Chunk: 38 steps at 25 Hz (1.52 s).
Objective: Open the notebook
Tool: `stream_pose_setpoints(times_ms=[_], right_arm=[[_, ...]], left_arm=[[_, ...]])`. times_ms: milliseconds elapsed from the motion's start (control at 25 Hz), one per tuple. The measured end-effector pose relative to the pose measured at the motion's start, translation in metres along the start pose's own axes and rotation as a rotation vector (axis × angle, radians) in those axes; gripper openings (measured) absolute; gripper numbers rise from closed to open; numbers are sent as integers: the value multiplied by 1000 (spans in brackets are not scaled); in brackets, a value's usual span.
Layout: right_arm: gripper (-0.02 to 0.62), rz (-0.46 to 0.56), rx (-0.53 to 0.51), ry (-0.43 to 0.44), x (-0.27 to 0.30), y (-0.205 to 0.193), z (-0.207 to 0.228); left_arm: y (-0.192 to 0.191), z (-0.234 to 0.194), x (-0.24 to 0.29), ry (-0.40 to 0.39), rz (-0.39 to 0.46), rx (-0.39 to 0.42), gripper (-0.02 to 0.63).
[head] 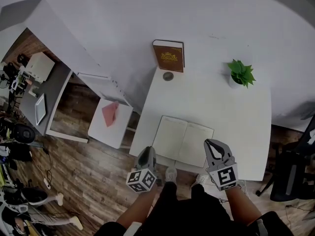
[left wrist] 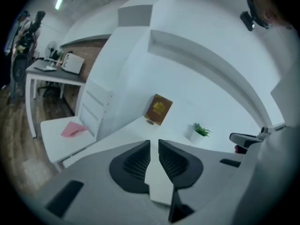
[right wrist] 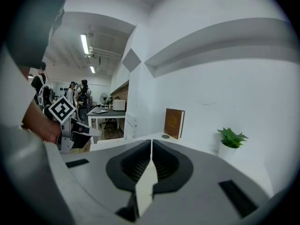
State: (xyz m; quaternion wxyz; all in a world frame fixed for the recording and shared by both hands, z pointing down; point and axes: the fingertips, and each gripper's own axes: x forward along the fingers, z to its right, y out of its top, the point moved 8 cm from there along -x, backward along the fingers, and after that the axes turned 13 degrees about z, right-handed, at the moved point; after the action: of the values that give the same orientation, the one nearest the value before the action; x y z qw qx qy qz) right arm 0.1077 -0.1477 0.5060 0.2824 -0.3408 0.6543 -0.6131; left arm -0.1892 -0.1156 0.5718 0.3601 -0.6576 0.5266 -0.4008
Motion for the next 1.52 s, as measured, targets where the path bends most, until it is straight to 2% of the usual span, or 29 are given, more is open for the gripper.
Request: stream_pose_setpoints(times_ms=[240,640,1000,1280,1400,1520], right_arm=[[5,53,-30,-50,-13,21,14],[5,122,-11,-173,-45,45,34],[3,112,-63,-258,-68,61,48],[3,145,-41,-280,-74,64,50],[3,152,-64,-272,-74,66,50],[3,157,-64,-276,-74,67,49]], left_arm=[[30,58,26,-204,76,233,21],[38,153,44,-530,141,514,6],[37,184,48,-614,132,543,6],[36,191,44,-626,133,537,6],[35,188,42,-632,129,542,6],[35,185,42,-613,122,520,6]])
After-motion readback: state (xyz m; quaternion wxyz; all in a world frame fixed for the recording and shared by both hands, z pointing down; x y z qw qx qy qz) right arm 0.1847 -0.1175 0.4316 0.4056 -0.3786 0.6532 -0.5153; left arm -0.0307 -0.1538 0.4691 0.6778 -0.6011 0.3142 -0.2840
